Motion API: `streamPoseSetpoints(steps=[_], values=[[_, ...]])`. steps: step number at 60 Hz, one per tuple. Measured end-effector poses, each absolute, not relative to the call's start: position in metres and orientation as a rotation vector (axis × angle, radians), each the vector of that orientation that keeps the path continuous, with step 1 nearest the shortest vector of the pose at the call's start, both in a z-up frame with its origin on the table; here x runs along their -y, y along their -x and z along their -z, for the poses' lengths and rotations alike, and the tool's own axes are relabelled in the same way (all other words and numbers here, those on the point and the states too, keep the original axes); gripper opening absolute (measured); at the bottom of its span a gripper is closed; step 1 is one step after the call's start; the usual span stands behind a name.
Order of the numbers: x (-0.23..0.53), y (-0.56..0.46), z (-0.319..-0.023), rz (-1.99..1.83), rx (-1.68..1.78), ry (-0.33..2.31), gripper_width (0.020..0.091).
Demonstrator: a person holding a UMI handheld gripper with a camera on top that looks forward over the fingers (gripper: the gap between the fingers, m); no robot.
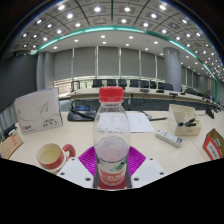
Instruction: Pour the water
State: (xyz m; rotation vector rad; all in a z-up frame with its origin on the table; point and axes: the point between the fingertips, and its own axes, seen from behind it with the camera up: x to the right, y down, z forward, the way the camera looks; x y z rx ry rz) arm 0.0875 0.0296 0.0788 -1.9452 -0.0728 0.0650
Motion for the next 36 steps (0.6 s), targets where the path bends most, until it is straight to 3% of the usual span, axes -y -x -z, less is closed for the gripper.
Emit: streamPoseSetpoints(steps=[6, 15, 17, 19, 20, 23, 26, 36], values=[[-0.027, -0.088, -0.08, -0.075, 0.061, 1.921, 0.0383], [-0.025, -0.087, -0.078, -0.07, 0.068, 1.934, 0.0566], [-0.023, -0.088, -0.077, -0.068, 0.062, 1.951, 0.0675], [-0.021, -0.088, -0.076, -0.069, 0.052, 1.968, 0.0836], [-0.019, -0.088, -0.077, -0.068, 0.048, 1.973, 0.0871], [-0.014, -0.091, -0.079, -0.057, 0.032, 1.988, 0.0825], [-0.009, -0.093, -0.082, -0.048, 0.029, 1.997, 0.0863], [0.038, -0.085, -0.113, -0.007, 0.021, 2.052, 0.0856]])
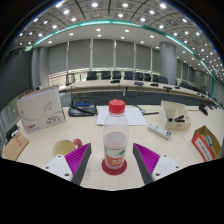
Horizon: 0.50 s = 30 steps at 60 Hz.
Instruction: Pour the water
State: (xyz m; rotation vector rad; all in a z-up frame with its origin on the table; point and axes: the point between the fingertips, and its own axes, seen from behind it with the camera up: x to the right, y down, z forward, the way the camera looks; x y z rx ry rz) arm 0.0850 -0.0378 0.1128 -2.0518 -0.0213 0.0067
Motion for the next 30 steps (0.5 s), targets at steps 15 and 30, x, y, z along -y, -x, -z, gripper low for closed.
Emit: streamPoseSetpoints(steps=[15, 30], values=[[0.149, -0.047, -0.183, 0.001, 0.005, 2.1, 0.0859], [0.267, -0.025, -0.236, 0.038, 0.042, 2.124, 0.0862]])
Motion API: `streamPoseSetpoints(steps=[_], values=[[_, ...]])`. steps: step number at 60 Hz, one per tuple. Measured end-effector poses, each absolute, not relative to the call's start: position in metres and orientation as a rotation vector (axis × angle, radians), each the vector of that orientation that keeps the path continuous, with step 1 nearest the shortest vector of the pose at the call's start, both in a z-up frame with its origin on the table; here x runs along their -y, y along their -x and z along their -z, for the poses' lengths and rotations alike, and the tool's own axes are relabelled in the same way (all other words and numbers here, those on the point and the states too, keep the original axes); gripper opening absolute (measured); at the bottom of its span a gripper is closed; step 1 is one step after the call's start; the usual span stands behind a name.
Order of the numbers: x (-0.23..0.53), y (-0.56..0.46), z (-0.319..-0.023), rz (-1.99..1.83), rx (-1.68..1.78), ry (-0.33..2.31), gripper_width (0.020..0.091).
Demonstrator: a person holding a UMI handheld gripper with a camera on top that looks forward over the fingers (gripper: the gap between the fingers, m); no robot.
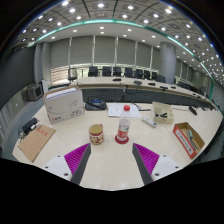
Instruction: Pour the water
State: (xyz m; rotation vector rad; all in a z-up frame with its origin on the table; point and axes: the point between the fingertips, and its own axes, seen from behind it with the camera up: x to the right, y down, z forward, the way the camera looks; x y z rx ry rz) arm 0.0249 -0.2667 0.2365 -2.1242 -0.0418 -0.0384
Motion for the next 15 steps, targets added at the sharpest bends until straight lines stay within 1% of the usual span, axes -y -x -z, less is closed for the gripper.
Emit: streamPoseSetpoints(steps=[8, 15], values=[[0.307, -0.021, -0.248, 0.037, 0.039, 2.129, 0.0859], [0.328, -0.017, -0.254, 0.051, 0.048, 2.132, 0.0861]])
